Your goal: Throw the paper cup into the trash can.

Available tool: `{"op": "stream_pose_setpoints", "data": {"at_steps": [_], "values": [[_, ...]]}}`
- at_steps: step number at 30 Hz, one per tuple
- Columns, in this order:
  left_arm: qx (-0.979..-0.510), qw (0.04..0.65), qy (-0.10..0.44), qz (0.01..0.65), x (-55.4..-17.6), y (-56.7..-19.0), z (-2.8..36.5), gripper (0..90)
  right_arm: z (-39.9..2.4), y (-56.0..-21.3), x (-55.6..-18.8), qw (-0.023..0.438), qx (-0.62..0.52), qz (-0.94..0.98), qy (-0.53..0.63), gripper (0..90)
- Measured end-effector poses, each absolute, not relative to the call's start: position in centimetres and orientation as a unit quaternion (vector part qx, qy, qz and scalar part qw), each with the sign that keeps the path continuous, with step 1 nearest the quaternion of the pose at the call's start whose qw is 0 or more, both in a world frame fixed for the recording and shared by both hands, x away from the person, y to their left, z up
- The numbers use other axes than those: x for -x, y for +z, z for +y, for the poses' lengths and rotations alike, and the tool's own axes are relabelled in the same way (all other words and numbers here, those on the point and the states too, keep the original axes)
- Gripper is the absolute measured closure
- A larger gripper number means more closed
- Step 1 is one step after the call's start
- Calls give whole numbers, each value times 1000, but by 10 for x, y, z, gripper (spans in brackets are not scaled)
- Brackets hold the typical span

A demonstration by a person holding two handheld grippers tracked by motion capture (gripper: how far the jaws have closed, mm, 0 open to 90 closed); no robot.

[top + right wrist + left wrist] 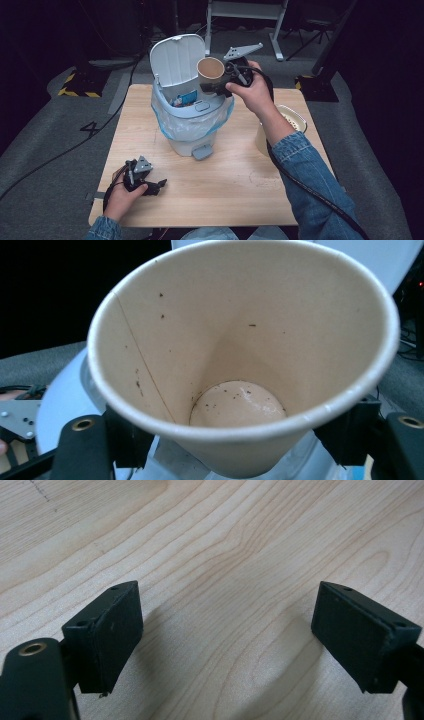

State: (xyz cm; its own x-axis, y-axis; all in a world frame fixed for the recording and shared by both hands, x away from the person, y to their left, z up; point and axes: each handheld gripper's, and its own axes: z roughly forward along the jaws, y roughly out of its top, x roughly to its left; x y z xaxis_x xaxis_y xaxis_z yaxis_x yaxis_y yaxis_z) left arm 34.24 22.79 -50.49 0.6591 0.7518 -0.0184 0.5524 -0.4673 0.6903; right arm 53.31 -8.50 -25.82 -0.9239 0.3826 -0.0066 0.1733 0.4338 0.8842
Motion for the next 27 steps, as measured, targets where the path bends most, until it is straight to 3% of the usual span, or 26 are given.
{"op": "stream_pose_setpoints", "data": {"at_steps": [12, 19, 27], "values": [[-845, 341, 147, 385, -343, -505, 228, 135, -66, -269, -537, 89, -165, 866, 465, 276], [-845, 341, 147, 385, -343, -505, 228, 135, -60, -273, -535, 93, -157, 875, 448, 162], [-845, 341, 146, 385, -343, -505, 228, 135, -61, -268, -533, 103, -145, 858, 482, 158]]}}
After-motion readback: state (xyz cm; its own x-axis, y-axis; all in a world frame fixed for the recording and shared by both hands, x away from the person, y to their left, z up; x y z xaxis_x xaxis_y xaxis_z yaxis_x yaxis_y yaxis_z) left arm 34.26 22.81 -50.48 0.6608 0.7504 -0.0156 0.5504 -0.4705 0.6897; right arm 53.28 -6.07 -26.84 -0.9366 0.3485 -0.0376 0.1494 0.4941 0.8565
